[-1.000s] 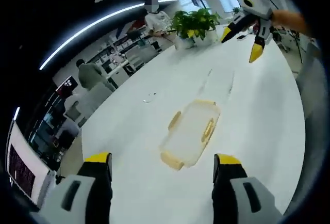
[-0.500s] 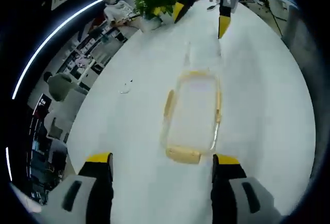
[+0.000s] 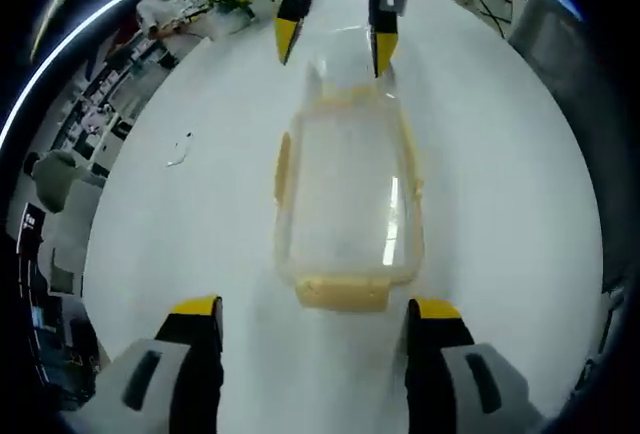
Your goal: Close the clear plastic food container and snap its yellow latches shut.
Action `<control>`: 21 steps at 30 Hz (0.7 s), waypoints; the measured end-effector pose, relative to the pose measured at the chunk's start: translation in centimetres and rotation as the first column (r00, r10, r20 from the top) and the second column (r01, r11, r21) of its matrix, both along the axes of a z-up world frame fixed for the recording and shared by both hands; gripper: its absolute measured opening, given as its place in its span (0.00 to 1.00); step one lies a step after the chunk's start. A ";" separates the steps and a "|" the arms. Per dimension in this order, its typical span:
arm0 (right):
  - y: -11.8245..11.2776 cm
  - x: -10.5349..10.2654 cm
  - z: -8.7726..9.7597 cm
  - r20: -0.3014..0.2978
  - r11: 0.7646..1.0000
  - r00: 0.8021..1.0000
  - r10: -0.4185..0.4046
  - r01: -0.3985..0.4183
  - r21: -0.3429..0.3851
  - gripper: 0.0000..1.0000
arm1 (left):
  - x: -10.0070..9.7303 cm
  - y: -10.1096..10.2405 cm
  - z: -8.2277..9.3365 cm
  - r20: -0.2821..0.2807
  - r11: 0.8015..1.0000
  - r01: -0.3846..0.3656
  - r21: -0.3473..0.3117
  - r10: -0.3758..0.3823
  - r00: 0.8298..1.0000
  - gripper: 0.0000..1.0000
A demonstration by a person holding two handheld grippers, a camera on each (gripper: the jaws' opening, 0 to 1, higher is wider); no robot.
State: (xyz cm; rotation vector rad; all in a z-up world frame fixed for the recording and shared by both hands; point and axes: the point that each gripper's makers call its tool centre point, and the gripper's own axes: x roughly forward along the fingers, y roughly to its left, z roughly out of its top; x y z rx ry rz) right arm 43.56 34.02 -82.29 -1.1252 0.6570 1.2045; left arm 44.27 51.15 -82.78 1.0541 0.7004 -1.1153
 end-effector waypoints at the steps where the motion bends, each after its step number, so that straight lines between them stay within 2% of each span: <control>1: 0.0 0.0 -0.2 -0.004 1.000 1.000 0.007 -0.007 -0.005 0.50 | -0.1 -0.2 0.0 -0.008 1.000 0.024 0.000 -0.024 1.000 0.73; 2: 0.1 0.1 -0.3 -0.007 1.000 1.000 0.015 -0.015 -0.003 0.50 | -0.1 -0.4 -0.1 -0.012 0.999 0.036 0.003 -0.036 0.999 0.72; 4: 0.0 -0.2 -1.2 -0.066 0.999 0.997 0.030 -0.033 -0.031 0.50 | 0.0 -0.3 -0.7 -0.040 0.999 0.046 0.020 -0.046 0.998 0.70; 5: 0.1 -0.4 -1.5 -0.086 0.998 0.996 0.041 -0.044 -0.039 0.49 | -0.4 -0.7 -0.9 -0.079 0.999 0.046 -0.007 -0.047 0.996 0.68; 7: 0.3 -0.2 -1.8 -0.071 0.997 0.996 0.055 -0.058 -0.046 0.47 | -0.3 -1.2 -1.1 -0.129 0.999 0.010 -0.048 -0.016 0.992 0.67; 8: 0.2 -0.2 -1.9 -0.072 0.996 0.996 0.061 -0.065 -0.061 0.44 | -0.2 -1.1 -1.1 -0.141 0.999 0.001 -0.048 -0.007 0.990 0.66; 9: 0.1 -0.4 -2.1 -0.089 0.995 0.994 0.065 -0.072 -0.072 0.42 | 0.1 -1.1 -1.2 -0.140 0.999 0.011 -0.044 -0.017 0.990 0.65; 10: 0.4 -0.6 -2.1 -0.099 0.996 0.993 0.064 -0.070 -0.053 0.41 | 0.2 -1.0 -1.5 -0.142 0.999 0.017 -0.034 -0.022 0.990 0.63; 11: 0.5 -0.7 -2.3 -0.109 0.997 0.993 0.055 -0.060 -0.047 0.41 | -0.2 -1.0 -1.6 -0.172 0.999 0.017 -0.037 -0.024 0.985 0.62; 14: 0.4 -0.9 -2.3 -0.123 0.996 0.991 0.058 -0.065 -0.055 0.40 | -0.4 -0.7 -1.8 -0.185 0.999 0.033 -0.015 -0.036 0.982 0.58; 21: 0.4 -1.3 -2.6 -0.167 0.997 0.985 0.044 -0.054 -0.056 0.38 | -1.5 -0.7 -1.9 -0.257 0.999 0.053 0.003 -0.050 0.965 0.41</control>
